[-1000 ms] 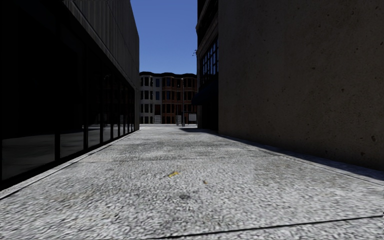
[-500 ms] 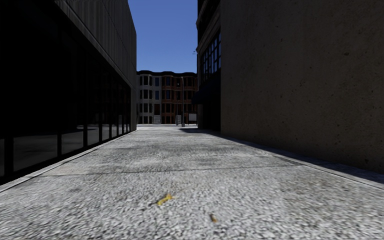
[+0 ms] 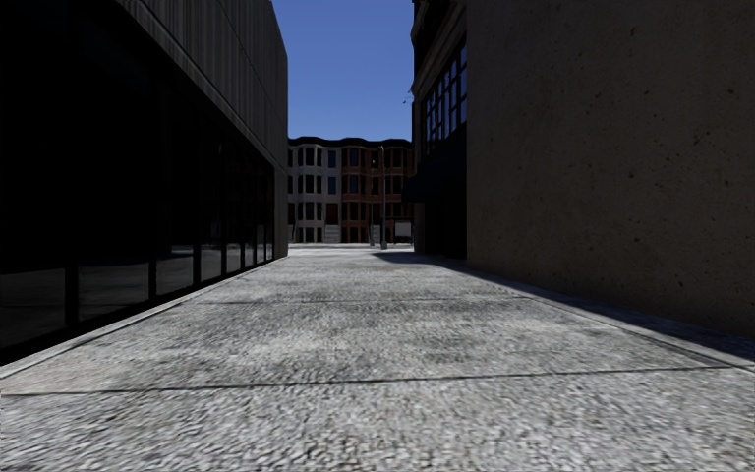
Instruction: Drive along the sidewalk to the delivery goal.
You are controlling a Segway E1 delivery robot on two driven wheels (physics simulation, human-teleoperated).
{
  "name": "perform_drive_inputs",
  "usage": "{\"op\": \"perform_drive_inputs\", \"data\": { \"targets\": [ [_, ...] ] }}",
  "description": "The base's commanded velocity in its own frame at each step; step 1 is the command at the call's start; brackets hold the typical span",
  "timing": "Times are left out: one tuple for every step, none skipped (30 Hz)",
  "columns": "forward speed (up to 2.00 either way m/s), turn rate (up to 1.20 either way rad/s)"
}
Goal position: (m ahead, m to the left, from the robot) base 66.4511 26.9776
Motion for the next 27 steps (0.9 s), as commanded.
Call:
{"op": "perform_drive_inputs", "data": {
  "targets": [
    [2.00, 0.00],
    [2.00, 0.00],
    [2.00, 0.00],
    [2.00, 0.00],
    [2.00, 0.00],
    [2.00, 0.00],
    [2.00, 0.00],
    [2.00, 0.00],
    [2.00, 0.00],
    [2.00, 0.00],
    [2.00, 0.00],
    [2.00, 0.00],
    [2.00, 0.00],
    [2.00, 0.00],
    [2.00, 0.00],
    [2.00, 0.00],
    [2.00, 0.00],
    [2.00, 0.00],
    [2.00, 0.00],
    [2.00, 0.00],
    [2.00, 0.00],
    [2.00, 0.00],
    [2.00, 0.00],
    [2.00, 0.00],
    [2.00, 0.00],
    [2.00, 0.00],
    [2.00, 0.00]
  ]
}}
